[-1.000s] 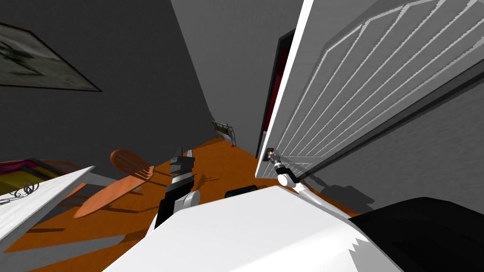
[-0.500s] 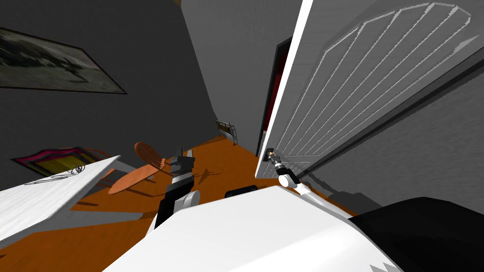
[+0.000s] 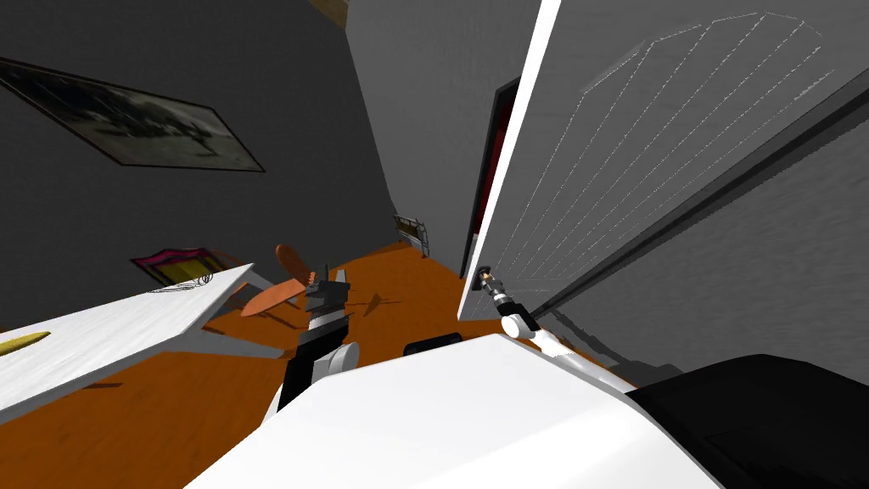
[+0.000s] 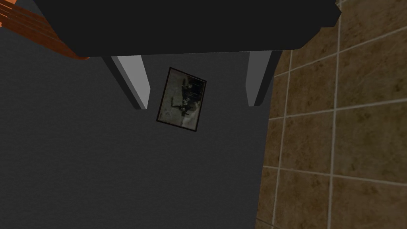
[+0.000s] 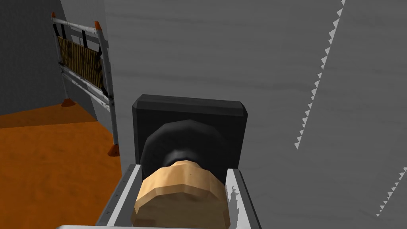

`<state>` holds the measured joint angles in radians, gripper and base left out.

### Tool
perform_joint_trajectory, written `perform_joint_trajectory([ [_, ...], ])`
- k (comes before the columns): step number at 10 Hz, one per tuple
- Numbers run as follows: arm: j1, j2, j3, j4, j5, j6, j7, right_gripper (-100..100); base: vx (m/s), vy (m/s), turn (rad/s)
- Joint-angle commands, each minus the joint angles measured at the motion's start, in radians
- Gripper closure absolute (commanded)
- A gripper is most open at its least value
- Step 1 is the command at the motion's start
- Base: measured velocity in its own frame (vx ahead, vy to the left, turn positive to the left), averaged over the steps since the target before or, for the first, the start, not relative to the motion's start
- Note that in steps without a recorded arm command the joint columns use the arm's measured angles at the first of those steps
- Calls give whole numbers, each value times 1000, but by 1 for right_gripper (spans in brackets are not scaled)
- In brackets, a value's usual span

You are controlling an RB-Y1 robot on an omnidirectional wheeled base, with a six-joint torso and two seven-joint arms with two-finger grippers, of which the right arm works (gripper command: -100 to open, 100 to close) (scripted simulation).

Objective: Pull the door open

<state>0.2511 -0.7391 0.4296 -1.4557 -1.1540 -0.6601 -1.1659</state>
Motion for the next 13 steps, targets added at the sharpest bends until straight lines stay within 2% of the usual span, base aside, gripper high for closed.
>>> perform_joint_trajectory([
  [1,2,-9,9,-3,9,-5,-15,100,-214,-68,120],
  [4,2,-24,22,-3,24,-13,-41,100,-216,-51,121],
  [5,2,-22,18,-2,21,-9,-34,100,-88,-16,21],
  [13,14,-77,71,-8,49,-53,-98,100,-166,-57,118],
])
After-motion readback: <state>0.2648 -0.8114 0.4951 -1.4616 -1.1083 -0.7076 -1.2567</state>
